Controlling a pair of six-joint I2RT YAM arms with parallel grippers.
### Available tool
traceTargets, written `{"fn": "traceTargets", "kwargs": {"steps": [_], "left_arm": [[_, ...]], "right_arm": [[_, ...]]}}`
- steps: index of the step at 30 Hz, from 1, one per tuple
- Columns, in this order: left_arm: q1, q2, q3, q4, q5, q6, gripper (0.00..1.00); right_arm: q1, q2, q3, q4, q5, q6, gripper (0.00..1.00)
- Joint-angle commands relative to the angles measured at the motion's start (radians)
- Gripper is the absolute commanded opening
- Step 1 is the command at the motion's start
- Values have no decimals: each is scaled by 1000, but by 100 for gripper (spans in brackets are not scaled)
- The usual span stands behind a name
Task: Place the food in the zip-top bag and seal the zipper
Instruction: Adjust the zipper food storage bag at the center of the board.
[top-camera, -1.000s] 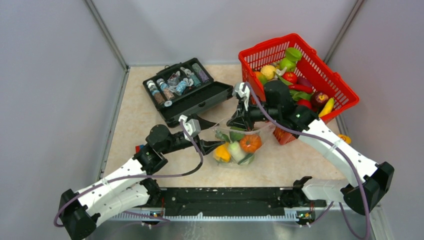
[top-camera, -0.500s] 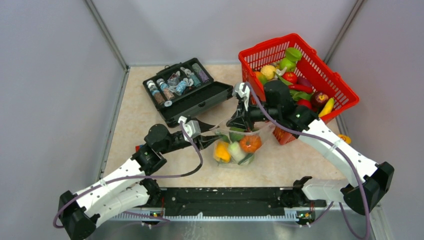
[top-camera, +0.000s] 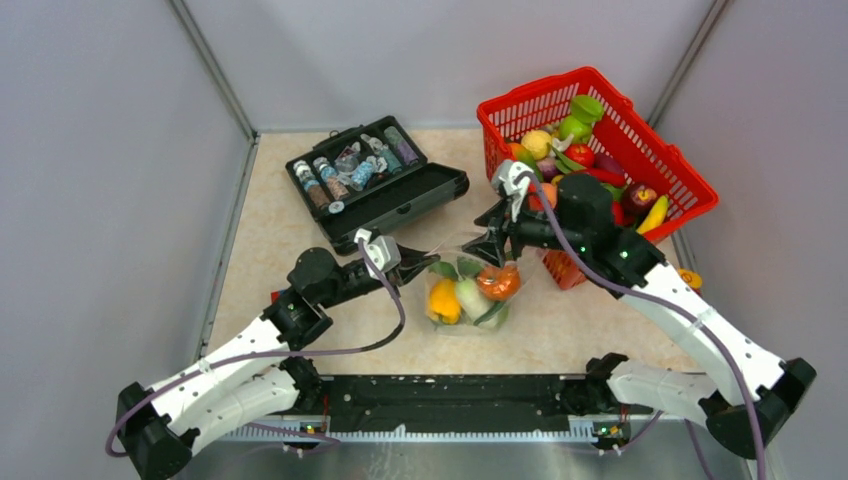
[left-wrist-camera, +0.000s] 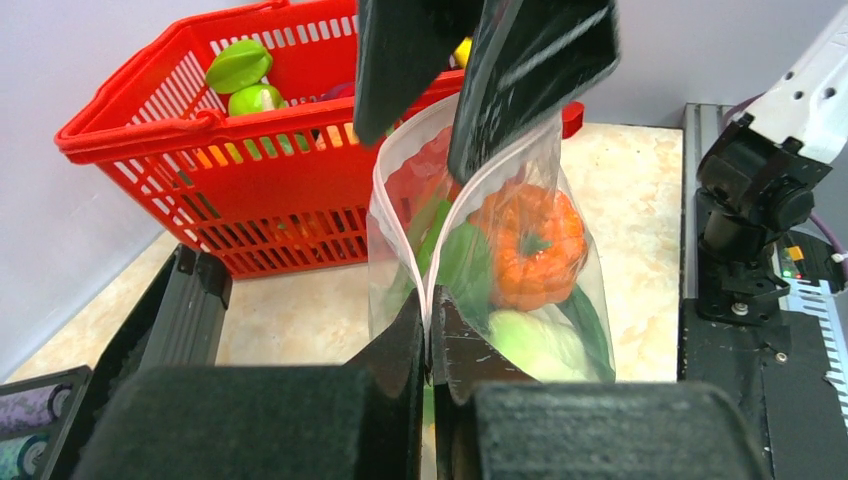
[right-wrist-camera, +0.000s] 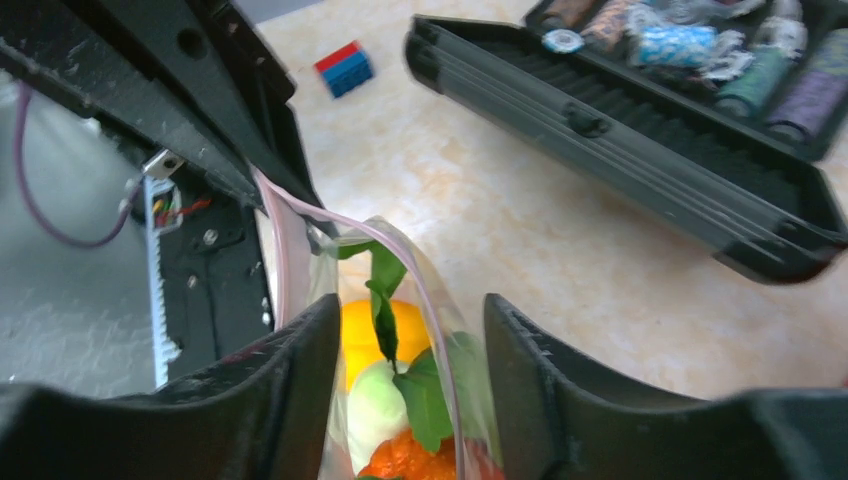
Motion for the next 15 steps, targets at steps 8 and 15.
{"fn": "traceTargets", "kwargs": {"steps": [8,15], "left_arm": [[4,-77,10,-39,-55,20,0],[4,-83,2,-70,-59,25,0]], "right_arm": [[-58,-335,-118,107,403,141,61],[-220,-486,-227,142,399,258,62]]}}
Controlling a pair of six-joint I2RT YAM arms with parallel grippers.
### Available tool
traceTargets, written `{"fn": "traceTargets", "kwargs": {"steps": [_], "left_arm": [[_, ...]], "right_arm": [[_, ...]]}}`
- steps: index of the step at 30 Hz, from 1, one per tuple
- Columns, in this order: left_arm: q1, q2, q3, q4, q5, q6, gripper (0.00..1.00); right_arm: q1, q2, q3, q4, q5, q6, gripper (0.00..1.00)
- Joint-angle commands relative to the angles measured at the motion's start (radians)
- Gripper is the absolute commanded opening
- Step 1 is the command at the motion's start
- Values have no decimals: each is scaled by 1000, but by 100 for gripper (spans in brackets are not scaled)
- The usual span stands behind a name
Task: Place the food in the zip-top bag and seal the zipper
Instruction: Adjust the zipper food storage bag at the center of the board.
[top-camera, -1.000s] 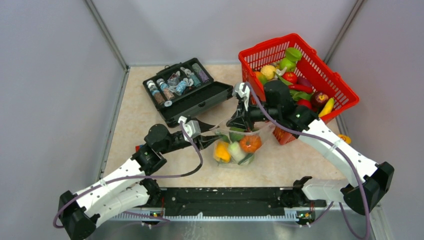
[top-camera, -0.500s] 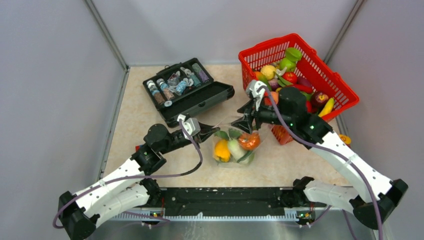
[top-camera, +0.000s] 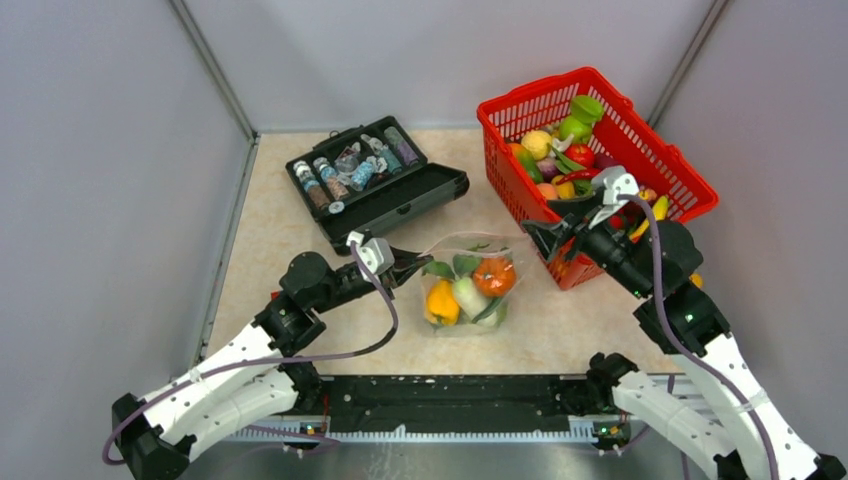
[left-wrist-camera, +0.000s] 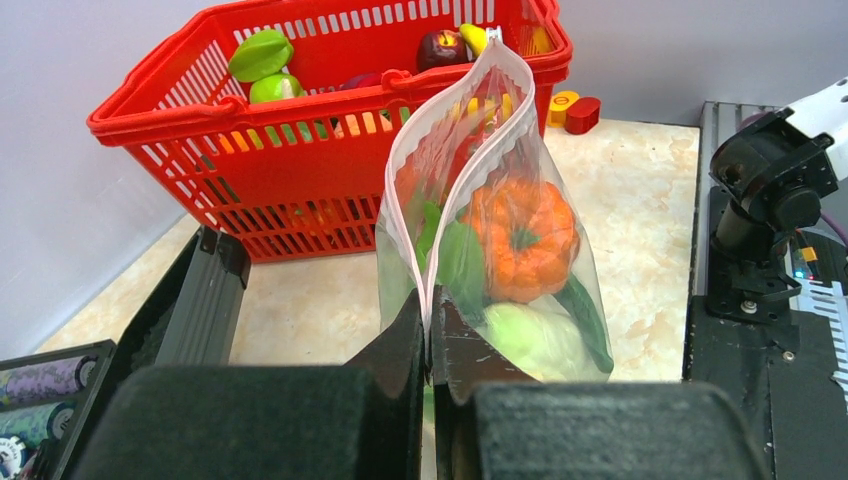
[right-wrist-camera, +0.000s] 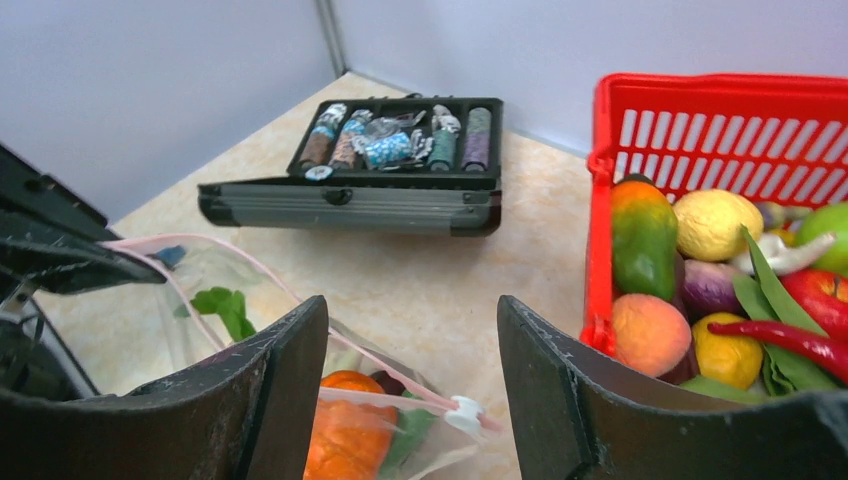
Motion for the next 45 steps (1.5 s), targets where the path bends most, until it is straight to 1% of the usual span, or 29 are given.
{"fn": "traceTargets", "kwargs": {"steps": [1,3,11,13,16,19,22,25,29,32,36,38,42,45], "left_arm": [[4,-23,2,-1,-18,18,0],[4,-35,3,-15,-28,22,0],[4,-75,11,-80,-13,43,0],[4,-84,8,-83,-7,43,0],[4,-92,11,-88,9,46,0],[4,-90,17,-100,23,51,0],[4,-88,19,-105,22,54,0],[4,-101,23,-116,15,54,0],[4,-143,13,-122,-1,52,0],[4,-162,15,-126,24,53,0],[4,-155,24,-135,73,46,0],[4,-154,32,-157,81,51,0],[4,-177,35,-189,61,53,0],[4,-210,59,-291,9,63,0]], "right_arm": [[-90,-89,-66,59,34,113,62],[-112,-132,-104,73,18,135,62],[-116,-271,-262,157,-72,163,62],[-115,-277,-276,163,-177,142,60],[-115,-246,-279,130,-285,110,59],[-118,-222,-306,127,-251,96,58],[-119,-223,-354,217,-144,117,58],[-121,-240,-413,309,-168,107,59],[-123,-254,-419,268,-211,72,60],[-124,-243,-421,282,-220,77,61],[-125,-220,-425,351,-370,58,63],[-131,-199,-418,337,-394,42,63],[-161,-120,-397,325,-496,36,63],[-185,-99,-402,341,-506,37,63]]}}
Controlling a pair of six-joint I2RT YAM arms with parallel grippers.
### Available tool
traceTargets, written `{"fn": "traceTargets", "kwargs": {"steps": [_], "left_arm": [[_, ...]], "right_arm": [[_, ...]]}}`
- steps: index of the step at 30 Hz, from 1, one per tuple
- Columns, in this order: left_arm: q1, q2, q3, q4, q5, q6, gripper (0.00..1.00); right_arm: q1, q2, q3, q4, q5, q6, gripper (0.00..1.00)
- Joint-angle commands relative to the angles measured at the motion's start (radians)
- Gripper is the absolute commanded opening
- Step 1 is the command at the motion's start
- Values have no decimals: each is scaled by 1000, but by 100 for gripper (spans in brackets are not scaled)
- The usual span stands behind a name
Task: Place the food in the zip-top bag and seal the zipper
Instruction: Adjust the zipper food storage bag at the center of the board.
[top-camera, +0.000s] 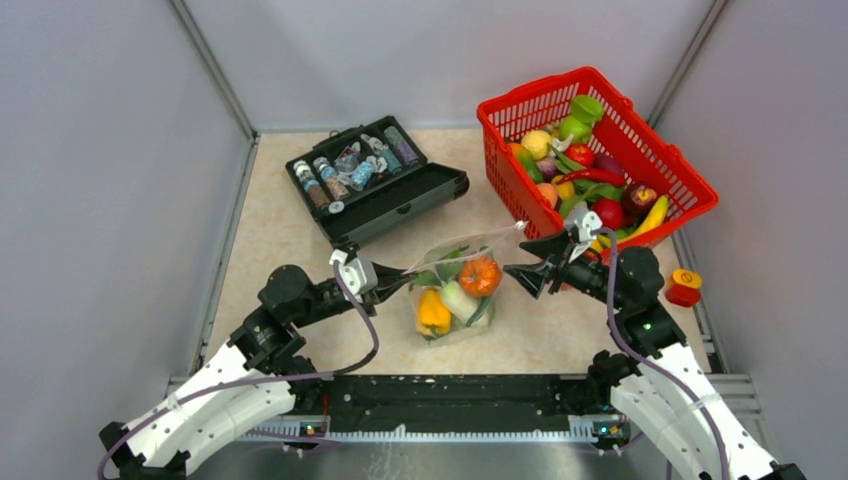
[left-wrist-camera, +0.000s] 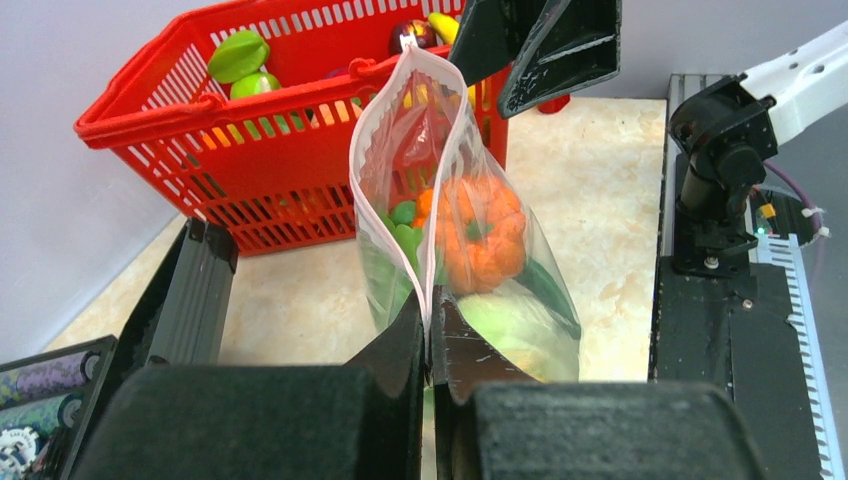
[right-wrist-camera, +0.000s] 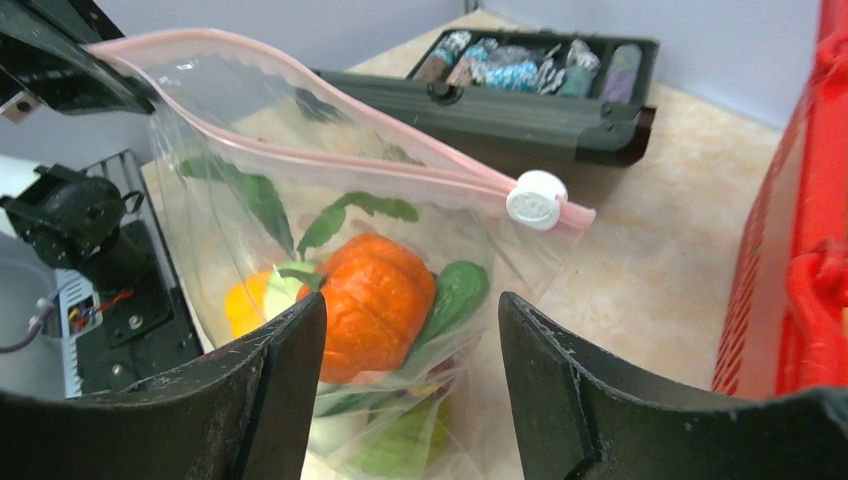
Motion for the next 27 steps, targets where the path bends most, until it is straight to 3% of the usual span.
{"fn": "traceTargets", "kwargs": {"steps": [1,7,11,16,19,27], "left_arm": [[4,-50,59,-99,-47,13,0],[4,-118,29,-108,-73,1,0],[3,-131,31,-109,-32,5,0],[4,-103,54,-132,-4,13,0],[4,-92,66,-146,11,10,0],[4,-108,66,-147,32,-4,0]], "right_arm": [[-40,26,17,72,-90,-19,63],[-62,1,-16,163,-139,-25,63],[-91,58,-1,187,-250,-48,64],[-101,169,53,135,-422,-185,66],[-104,213,92,74,-444,-289,66],[-144,340,135,126,-568,-376,68]]}}
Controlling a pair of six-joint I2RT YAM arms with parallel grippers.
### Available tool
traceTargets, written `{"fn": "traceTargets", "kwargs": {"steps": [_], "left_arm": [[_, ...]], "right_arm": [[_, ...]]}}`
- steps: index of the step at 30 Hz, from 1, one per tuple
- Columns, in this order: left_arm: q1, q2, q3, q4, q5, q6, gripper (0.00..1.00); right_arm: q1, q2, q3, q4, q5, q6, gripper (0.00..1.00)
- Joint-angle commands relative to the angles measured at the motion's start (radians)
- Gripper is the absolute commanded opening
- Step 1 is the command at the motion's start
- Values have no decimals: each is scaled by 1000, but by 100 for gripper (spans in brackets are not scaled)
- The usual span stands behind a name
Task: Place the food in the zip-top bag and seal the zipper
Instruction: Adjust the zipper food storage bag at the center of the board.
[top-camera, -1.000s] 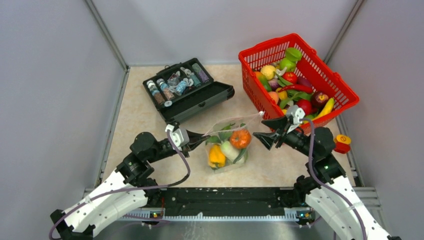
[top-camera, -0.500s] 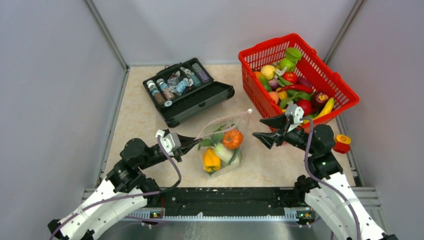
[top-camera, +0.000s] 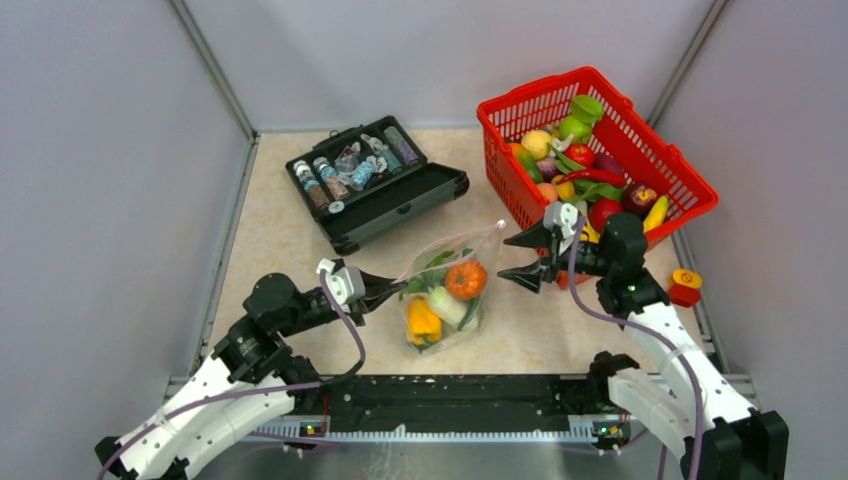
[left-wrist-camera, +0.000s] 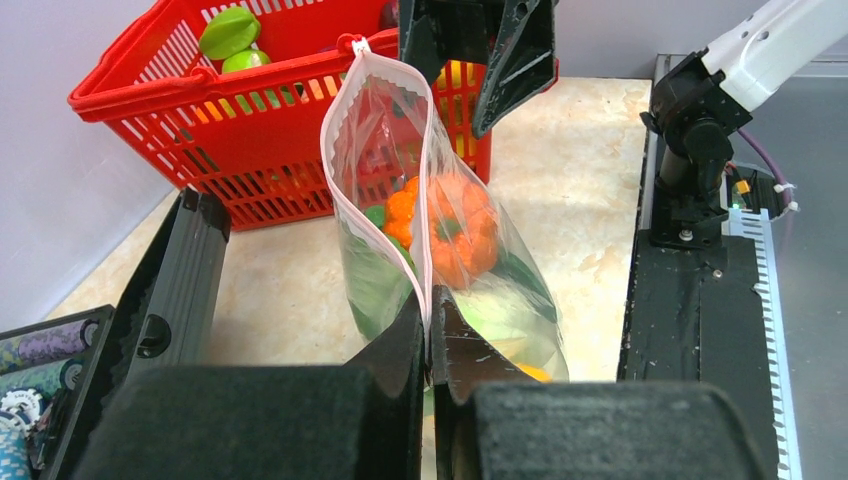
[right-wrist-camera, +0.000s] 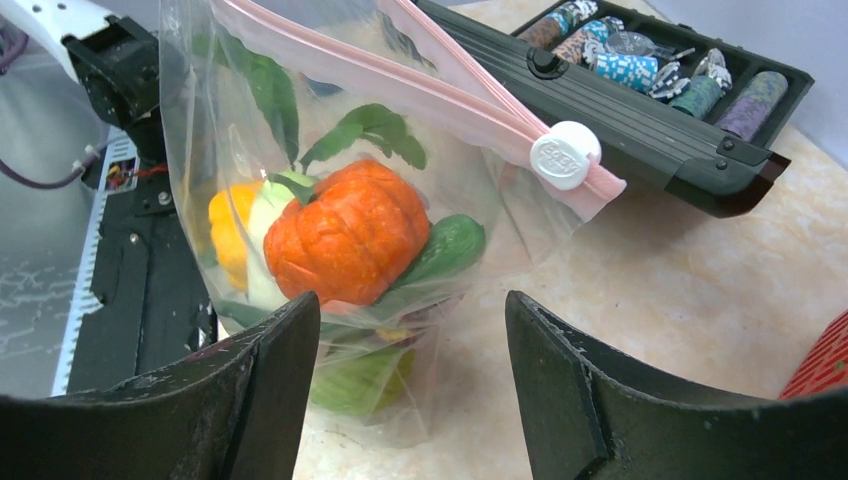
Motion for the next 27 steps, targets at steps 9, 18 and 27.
{"fn": "traceTargets", "kwargs": {"steps": [9,18,27], "left_arm": [[4,-20,39,8,74,-19,0],[4,-35,41,3,82,-20,0],[4,-44,57,-21,57,-3,0]], "right_arm": [[-24,169,142,122,-167,-80,68],[-23,263,292,-117,-257,-209,69],[-23,382,379,-503,-405,-531,67]]}}
